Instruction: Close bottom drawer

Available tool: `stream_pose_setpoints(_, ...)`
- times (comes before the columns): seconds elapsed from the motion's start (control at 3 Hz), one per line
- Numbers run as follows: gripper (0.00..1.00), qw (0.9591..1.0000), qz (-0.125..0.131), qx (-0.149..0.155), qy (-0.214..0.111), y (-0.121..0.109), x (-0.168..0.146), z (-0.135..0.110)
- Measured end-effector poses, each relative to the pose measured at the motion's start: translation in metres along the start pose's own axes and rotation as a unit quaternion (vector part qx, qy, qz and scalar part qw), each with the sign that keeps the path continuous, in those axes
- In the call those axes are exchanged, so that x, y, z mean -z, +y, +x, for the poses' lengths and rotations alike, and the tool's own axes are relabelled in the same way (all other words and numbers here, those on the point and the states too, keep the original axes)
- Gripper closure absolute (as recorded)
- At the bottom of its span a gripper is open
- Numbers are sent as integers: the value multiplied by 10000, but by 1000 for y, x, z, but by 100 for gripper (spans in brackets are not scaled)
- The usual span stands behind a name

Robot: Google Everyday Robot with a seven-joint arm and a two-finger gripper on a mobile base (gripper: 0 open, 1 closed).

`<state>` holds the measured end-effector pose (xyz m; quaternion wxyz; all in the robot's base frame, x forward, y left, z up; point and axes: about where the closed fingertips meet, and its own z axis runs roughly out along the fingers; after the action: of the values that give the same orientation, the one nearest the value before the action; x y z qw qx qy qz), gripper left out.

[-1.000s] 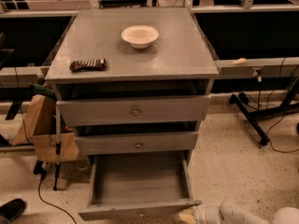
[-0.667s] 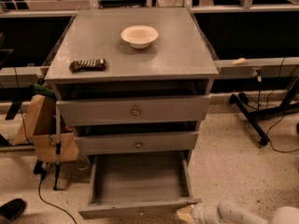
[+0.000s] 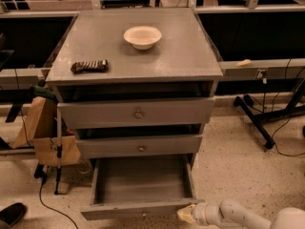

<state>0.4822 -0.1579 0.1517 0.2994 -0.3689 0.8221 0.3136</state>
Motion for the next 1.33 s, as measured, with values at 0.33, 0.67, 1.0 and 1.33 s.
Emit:
stream_pose_setpoints(0.33, 11, 9999, -55, 91, -38, -1, -4, -14)
stream_pose_setpoints(0.67, 0, 9997, -113, 191, -58, -2, -8, -28)
stream_pose_setpoints(1.0, 0, 9997, -114, 192, -58, 0, -8, -27)
stream_pose_setpoints(1.33, 19, 9995, -154, 268, -51, -2, -12, -36)
